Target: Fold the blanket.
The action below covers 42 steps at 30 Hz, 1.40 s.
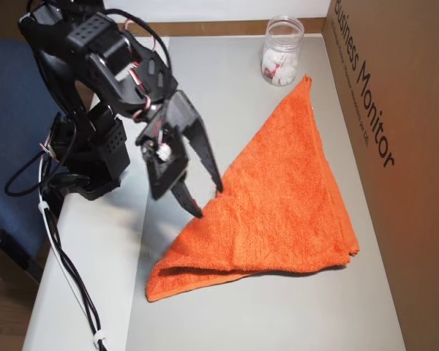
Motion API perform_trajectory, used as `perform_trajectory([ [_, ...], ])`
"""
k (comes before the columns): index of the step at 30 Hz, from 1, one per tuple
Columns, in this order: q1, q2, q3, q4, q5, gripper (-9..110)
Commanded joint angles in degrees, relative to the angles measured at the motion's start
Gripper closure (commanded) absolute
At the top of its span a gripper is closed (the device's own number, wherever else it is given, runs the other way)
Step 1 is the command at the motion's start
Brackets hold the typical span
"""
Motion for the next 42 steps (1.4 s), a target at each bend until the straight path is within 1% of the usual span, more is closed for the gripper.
perform_trajectory([
  [1,0.9,4.8,-0.3,7.9,3.9,87],
  [5,2.2,7.6,-0.3,16.0,10.1,87],
  [9,4.0,8.5,0.1,21.3,15.7,87],
  [13,6.9,8.6,3.7,22.1,18.9,87],
  [19,11.5,8.6,9.9,21.5,19.2,87],
  [22,12.7,8.6,13.5,17.9,19.2,87],
  [28,14.2,8.6,22.6,5.4,19.2,87],
  [42,13.4,7.6,35.1,-13.1,18.6,87],
])
